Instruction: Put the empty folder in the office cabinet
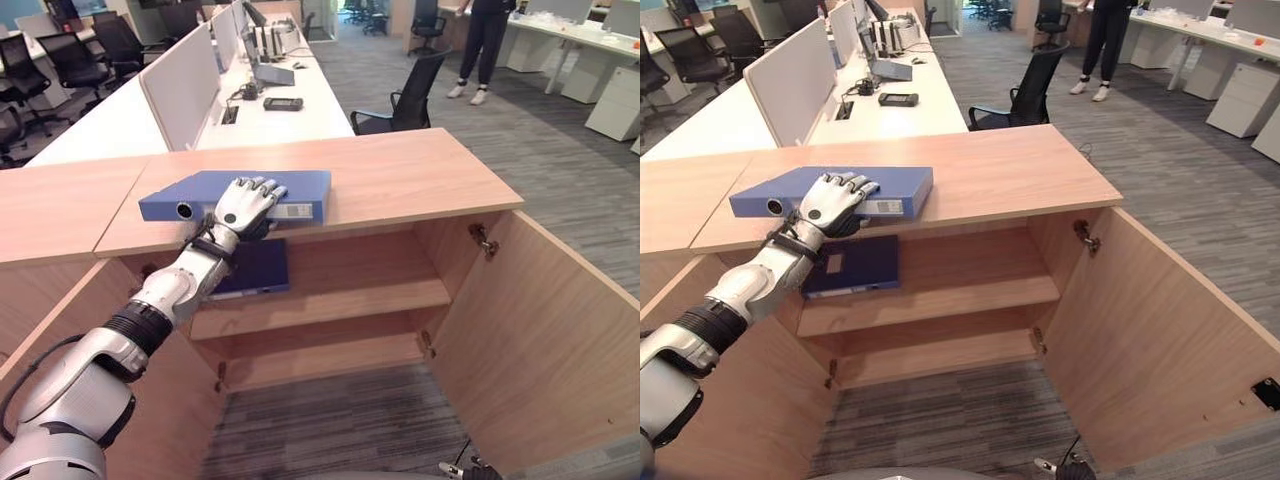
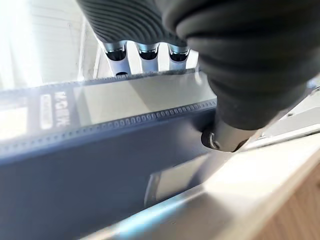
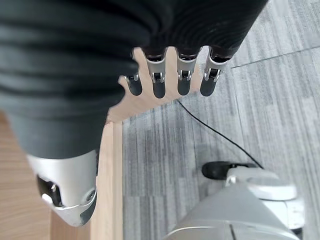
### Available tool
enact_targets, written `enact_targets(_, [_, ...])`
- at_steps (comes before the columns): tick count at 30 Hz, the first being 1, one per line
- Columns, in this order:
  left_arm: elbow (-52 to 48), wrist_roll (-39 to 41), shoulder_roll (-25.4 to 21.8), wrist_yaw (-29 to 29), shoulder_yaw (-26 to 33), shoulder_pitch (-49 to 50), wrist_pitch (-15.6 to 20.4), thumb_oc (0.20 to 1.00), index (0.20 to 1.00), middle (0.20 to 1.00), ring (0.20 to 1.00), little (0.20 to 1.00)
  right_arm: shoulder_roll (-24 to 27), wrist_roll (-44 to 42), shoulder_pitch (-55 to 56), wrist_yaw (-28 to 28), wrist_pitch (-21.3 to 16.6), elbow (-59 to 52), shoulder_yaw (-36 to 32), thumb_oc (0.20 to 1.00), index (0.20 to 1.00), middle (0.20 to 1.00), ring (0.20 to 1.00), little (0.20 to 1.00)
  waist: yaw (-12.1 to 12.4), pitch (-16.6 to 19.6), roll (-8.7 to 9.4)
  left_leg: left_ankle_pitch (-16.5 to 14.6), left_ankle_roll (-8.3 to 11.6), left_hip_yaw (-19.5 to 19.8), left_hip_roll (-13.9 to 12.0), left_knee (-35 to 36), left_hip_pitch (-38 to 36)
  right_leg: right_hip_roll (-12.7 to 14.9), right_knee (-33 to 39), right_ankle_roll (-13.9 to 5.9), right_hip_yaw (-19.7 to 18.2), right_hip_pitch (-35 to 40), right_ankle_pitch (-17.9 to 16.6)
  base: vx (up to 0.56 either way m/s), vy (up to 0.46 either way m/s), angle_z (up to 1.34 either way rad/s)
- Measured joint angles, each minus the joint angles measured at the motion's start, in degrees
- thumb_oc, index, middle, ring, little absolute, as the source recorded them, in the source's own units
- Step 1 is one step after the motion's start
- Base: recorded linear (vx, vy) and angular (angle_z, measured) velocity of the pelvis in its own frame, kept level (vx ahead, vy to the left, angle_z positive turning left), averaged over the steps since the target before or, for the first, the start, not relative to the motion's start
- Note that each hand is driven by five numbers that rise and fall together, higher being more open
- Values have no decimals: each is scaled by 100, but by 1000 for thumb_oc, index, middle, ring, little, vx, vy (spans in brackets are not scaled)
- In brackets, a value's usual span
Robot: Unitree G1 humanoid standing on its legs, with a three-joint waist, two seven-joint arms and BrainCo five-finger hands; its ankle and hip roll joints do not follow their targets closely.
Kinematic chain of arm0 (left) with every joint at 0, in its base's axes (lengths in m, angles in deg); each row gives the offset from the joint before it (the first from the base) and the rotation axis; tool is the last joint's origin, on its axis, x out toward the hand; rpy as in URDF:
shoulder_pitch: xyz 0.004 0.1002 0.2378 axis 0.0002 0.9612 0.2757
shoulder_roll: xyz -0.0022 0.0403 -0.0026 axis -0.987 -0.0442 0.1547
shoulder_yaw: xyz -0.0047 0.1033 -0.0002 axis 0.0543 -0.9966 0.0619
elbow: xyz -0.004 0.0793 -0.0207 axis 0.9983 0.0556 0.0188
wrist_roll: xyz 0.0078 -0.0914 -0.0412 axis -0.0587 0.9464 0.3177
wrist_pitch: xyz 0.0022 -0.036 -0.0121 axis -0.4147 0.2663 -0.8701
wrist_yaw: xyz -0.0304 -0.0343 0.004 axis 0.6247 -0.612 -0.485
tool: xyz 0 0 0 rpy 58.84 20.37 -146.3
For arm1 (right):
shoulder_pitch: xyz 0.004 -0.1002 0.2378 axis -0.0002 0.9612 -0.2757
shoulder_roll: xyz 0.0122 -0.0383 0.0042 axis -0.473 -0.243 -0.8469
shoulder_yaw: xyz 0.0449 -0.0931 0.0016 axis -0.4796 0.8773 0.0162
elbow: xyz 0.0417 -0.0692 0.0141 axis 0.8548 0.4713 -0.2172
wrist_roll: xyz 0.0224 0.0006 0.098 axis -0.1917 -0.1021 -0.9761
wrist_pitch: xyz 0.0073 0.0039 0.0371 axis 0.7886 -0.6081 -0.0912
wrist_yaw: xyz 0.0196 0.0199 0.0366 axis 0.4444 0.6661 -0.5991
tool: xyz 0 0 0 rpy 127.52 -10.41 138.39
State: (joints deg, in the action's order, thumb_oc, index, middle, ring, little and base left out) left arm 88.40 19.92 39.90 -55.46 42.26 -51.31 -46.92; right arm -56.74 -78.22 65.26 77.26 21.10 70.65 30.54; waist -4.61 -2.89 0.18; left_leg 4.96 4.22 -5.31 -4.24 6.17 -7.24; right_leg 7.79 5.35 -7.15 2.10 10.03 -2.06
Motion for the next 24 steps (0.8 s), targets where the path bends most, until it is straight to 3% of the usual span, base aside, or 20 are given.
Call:
enact_targets(7, [-964, 427, -394, -104, 881, -2, 156, 200, 200, 200, 200, 200, -18, 0, -47, 6, 12, 4, 5, 1000, 1000, 1000, 1000, 1000, 229, -37, -17, 16, 23, 120, -4, -1, 58, -16, 2, 13, 130, 17, 9, -38, -18, 11])
enact_targets(14, [-1474, 714, -459, -183, 1315, 38, 259, 200, 200, 200, 200, 200, -37, 1, -82, 11, 18, 0, 7, 1000, 1000, 1000, 1000, 1000, 384, -57, -49, 16, 76, 250, -7, 0, 85, -33, 2, 30, 217, 53, 19, -12, -18, 7])
enact_targets(24, [-2910, 1661, -356, -193, 2930, 1166, 717, 200, 200, 200, 200, 200, -62, 3, -168, 137, 14, -43, 16, 1000, 1000, 1000, 1000, 1000, 537, -97, -202, 26, 89, 364, -9, 0, 86, -48, 3, 54, 352, 127, 55, -11, -19, 7])
